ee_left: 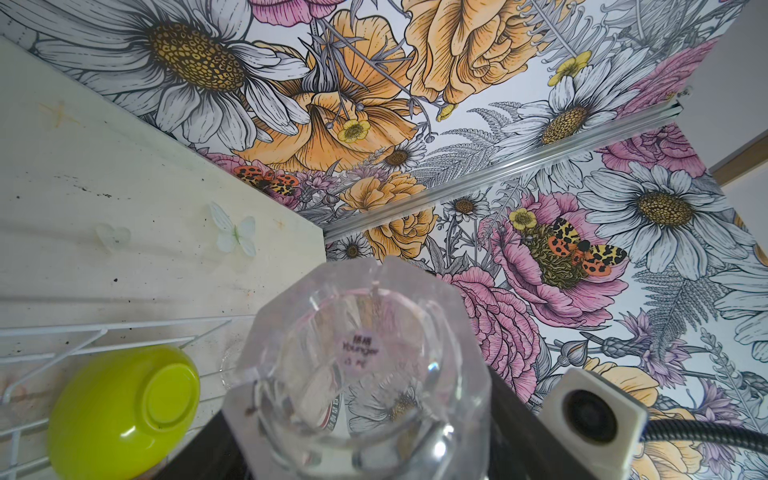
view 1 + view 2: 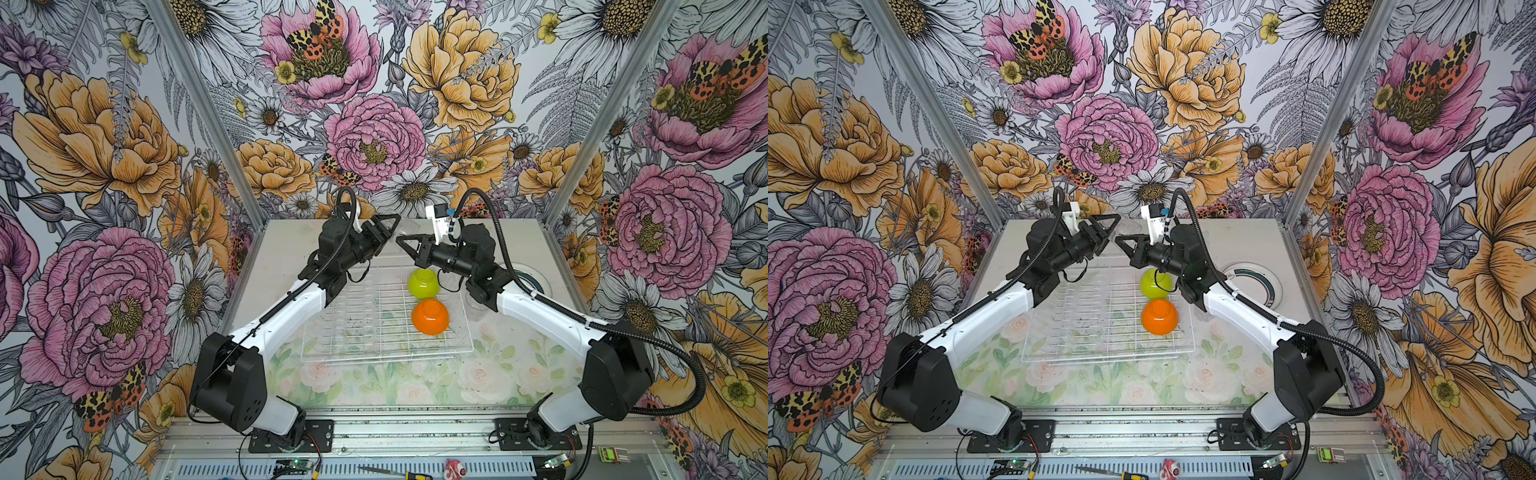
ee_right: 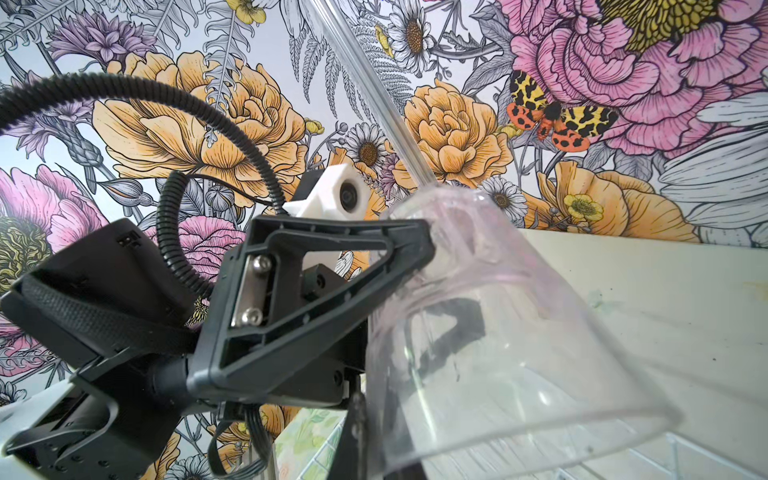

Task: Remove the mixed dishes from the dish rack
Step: 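Close the right gripper on the cup held by the left gripper, then pull the cup away with the right gripper while the left opens and draws back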

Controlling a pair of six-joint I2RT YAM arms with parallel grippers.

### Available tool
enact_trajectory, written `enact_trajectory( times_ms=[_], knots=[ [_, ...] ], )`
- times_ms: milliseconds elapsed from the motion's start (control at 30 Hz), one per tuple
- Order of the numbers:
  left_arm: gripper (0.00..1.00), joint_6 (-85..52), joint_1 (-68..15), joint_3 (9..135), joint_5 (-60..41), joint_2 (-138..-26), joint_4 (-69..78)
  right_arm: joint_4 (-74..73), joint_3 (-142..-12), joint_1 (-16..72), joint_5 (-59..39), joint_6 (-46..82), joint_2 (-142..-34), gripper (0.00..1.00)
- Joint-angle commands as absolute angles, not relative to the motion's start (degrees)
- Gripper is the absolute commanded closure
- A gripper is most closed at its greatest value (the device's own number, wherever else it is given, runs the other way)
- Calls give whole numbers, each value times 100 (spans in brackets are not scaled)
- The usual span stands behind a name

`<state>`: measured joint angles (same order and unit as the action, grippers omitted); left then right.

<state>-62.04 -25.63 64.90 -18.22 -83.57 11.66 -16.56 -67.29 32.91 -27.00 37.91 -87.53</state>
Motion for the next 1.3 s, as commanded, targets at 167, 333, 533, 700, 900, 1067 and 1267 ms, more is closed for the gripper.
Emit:
enact_trajectory(
  times_ms=[167, 333, 533, 700, 900, 1067, 1267],
  knots=[
    [29, -5467, -2679, 6315, -2120, -8096, 1063, -1459, -6779, 3143, -1652, 3855, -8561, 100],
    [1, -5372, -2660, 6242, -2008, -8021, 1064, -1351, -6700, 3145, -1444, 3875, -8477, 100],
    [1, -5312, -2628, 6204, -1917, -7921, 994, -1077, -6617, 3147, -1031, 3816, -8292, 100],
    [1, -5291, -2631, 6081, -1829, -7793, 994, -537, -6635, 3151, -441, 3753, -8241, 100],
    [1, -5160, -2612, 6131, -1874, -7769, 789, 424, -6710, 3096, 676, 3479, -8157, 100],
    [1, -4943, -2612, 6349, -2004, -7831, 468, 1275, -6942, 2558, 854, 3490, -8140, 100],
    [1, -4919, -2632, 6360, -2028, -7914, 457, 2440, -7813, 1671, 369, 3203, -8770, 100]
  ],
)
